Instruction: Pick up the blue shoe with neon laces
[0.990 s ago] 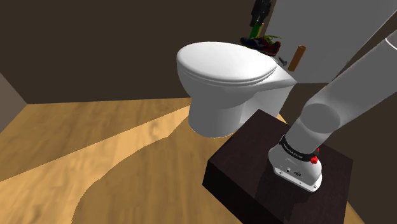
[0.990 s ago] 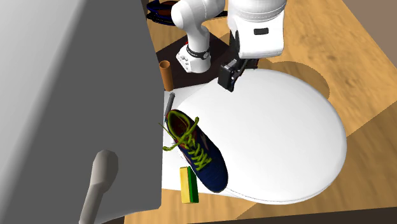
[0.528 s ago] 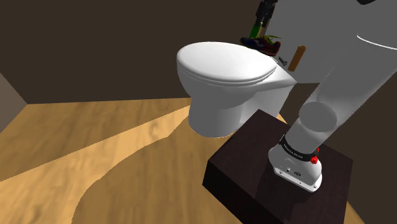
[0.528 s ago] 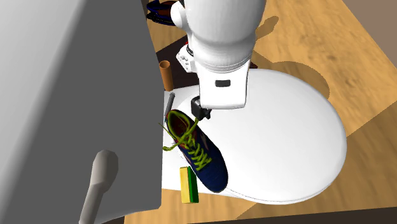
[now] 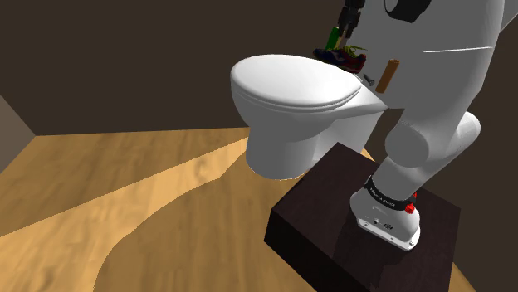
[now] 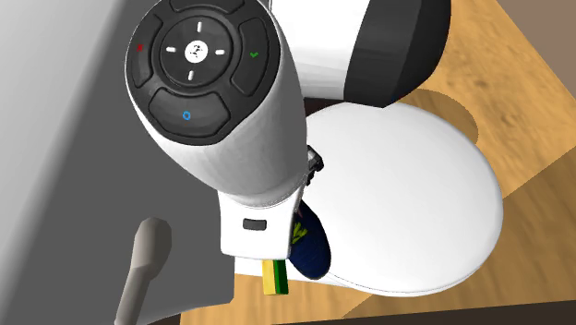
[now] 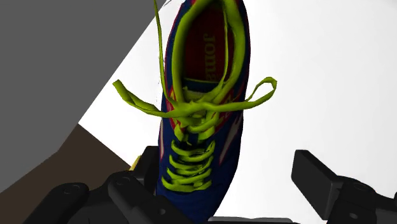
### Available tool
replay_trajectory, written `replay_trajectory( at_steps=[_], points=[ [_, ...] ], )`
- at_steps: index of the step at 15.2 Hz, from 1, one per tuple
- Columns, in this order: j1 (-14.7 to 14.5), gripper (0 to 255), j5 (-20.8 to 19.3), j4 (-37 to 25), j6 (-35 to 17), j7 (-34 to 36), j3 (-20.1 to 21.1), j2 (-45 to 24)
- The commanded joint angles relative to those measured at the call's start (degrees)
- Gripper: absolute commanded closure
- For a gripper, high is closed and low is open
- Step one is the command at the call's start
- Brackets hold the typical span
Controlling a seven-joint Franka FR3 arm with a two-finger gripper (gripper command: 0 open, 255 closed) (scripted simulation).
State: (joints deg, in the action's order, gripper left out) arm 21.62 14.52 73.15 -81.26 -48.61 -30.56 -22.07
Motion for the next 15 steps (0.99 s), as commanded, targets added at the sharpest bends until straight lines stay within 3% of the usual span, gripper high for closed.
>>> replay_trajectory(
  at_steps=[1,9,10,15],
  points=[
    [1.18,0,0.73,-1.46,0.17,-0.78,-0.05,-1.96],
    [0.08,0,0.36,4.88,-5.32,-1.21,0.02,-1.15],
    [0.03,255,0.35,4.96,-5.38,-1.16,0.02,-1.11],
    [0.01,255,0.3,5.2,-5.51,-1.21,0.0,-1.0]
  ],
)
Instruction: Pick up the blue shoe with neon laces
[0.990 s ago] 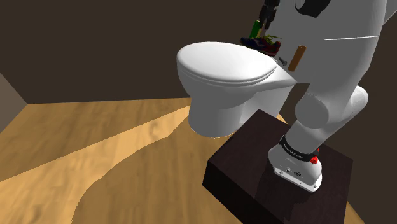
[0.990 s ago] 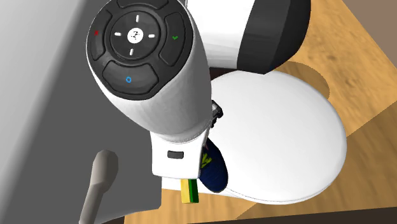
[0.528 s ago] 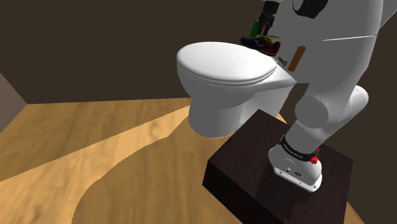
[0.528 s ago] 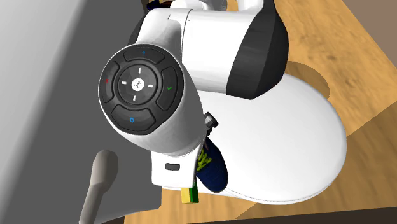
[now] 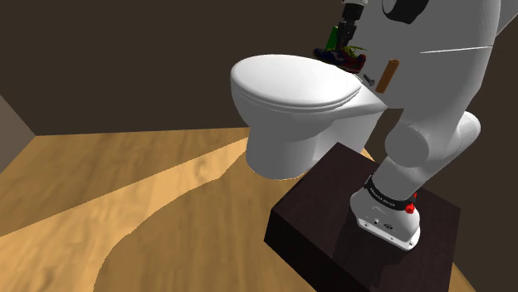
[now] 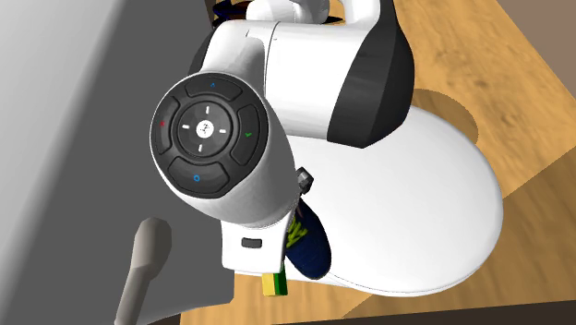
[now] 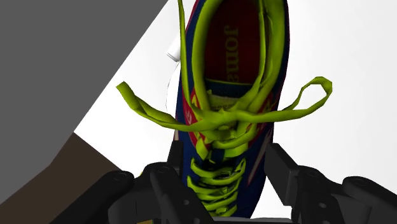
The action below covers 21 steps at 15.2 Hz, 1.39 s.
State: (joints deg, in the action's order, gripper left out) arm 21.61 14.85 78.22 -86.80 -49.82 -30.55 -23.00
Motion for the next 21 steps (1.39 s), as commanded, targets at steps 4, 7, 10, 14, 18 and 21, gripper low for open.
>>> replay_trajectory(
  at_steps=[4,7,10,14,18,21],
  points=[
    [0.1,255,0.04,-0.2,0.22,-0.01,0.0,-0.22],
    [0.54,255,0.14,-2.92,2.65,0.2,-0.03,-0.48],
    [1.08,255,0.34,-5.92,5.2,0.39,-0.05,-0.92],
    [2.02,255,0.79,-10.44,8.81,0.63,-0.02,-1.83],
    [3.28,255,1.5,-15.76,12.75,0.88,0.07,-3.21],
    [3.72,255,1.76,-17.47,13.95,0.96,0.12,-3.71]
  ],
)
